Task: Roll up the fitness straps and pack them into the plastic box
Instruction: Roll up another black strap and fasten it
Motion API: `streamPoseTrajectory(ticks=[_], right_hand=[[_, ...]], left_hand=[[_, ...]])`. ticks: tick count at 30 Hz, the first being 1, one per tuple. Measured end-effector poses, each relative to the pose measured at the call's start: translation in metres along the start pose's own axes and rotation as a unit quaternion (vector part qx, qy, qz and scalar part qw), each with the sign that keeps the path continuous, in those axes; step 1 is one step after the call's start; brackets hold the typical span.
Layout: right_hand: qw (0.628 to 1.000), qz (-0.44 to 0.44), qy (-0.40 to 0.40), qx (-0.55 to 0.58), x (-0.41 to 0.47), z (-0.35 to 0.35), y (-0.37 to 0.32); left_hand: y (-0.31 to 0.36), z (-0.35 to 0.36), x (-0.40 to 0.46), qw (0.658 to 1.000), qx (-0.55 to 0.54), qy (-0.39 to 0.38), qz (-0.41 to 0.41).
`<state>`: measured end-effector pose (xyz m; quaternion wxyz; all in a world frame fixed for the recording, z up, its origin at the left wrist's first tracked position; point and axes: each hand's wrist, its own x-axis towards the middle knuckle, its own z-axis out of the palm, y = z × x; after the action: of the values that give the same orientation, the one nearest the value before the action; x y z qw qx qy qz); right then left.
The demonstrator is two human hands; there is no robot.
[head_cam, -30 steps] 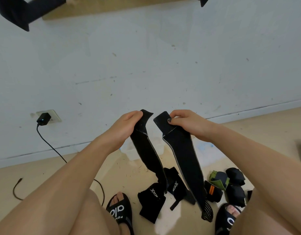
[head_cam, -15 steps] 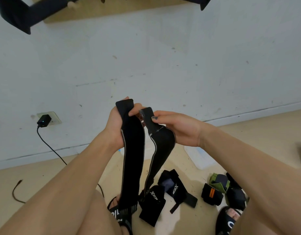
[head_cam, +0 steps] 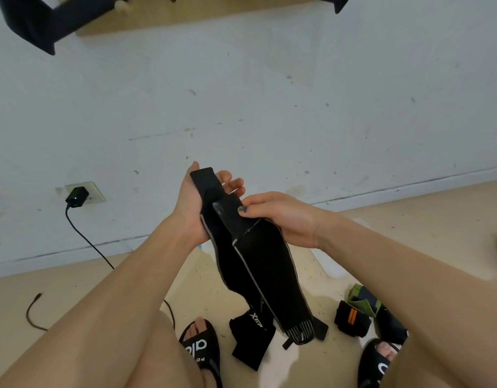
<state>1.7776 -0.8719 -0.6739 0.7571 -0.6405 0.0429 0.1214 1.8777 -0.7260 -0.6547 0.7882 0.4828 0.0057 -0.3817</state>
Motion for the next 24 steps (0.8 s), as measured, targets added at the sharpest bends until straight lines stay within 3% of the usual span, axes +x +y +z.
streamPoseTrajectory(ticks=[2,5,10,13,17,21,24], right_hand=[[0.999,-0.016,0.046,0.022,0.002,-0.005,-0.003],[0.989,-0.035,0.122,0.077,0.005,-0.018,-0.008],[0.979,-0.041,0.154,0.128,0.005,-0.03,-0.009],[0.976,-0.048,0.169,0.131,0.007,-0.029,-0.01],[0.975,-0.044,0.183,0.119,0.012,-0.025,-0.004],[0.971,-0.057,0.207,0.106,0.014,-0.024,-0.004],[0.959,-0.082,0.272,0.017,0.015,-0.023,-0.004]], left_hand=[[-0.003,-0.002,0.0,1.0,0.014,0.024,-0.006],[-0.009,-0.005,0.0,0.99,0.139,-0.014,-0.003],[-0.02,-0.001,-0.001,0.933,0.356,-0.011,0.05],[-0.018,0.002,0.0,0.935,0.337,0.058,0.095],[-0.016,0.006,-0.002,0.941,0.293,0.08,0.148],[-0.02,0.005,0.002,0.899,0.37,0.079,0.219],[-0.021,0.004,0.004,0.859,0.445,0.108,0.23]])
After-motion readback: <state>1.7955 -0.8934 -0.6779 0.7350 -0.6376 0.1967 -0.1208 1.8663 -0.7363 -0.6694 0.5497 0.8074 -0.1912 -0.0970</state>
